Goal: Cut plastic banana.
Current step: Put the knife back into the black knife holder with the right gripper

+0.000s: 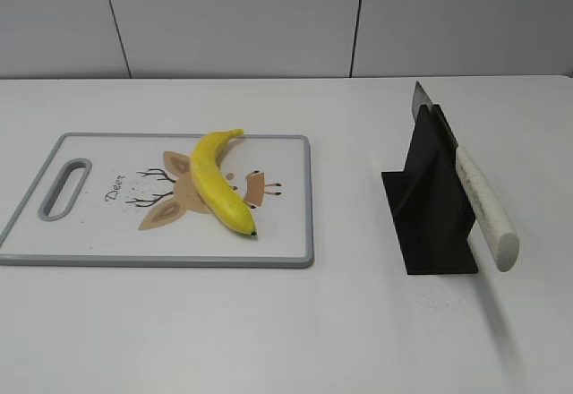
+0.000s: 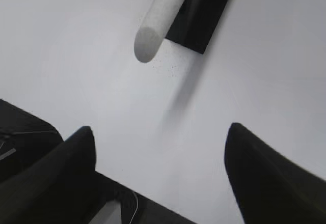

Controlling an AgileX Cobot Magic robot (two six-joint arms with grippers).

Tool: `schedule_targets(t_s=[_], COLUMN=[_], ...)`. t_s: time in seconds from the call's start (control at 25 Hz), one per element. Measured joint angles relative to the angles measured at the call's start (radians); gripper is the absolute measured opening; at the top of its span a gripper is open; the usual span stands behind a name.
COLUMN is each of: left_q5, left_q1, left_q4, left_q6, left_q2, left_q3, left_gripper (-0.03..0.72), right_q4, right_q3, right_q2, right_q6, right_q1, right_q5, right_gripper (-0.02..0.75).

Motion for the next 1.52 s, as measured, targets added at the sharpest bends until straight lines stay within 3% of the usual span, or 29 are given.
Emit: schedule_targets(t_s=[0.24, 0.76, 1.32, 1.52], left_q5=[0.000, 0.000, -0.001, -0.001], left_q1=[0.000, 0.000, 0.002, 0.002], left_q4=[0.000, 0.000, -0.002, -0.001], left_q6=[0.000, 0.000, 0.000, -0.001], left_q2=[0.000, 0.000, 0.000, 0.000], left_q3=[0.000, 0.000, 0.000, 0.000], left_gripper=[0.564, 0.564, 0.558, 0.532], right_q4=[-0.001, -0.001, -0.019, -0.017], right_q3=[0.109, 0.130, 0.131, 0.131], right_q2=[-0.272, -0.622, -0.650, -0.650], right_q6=[-0.020, -0.027, -0.027, -0.027], right_q1=[0.000, 0.000, -0.003, -0.111], right_q5=[0.013, 0.039, 0.045, 0.045], right_gripper=[0.587, 0.583, 0.575, 0.573])
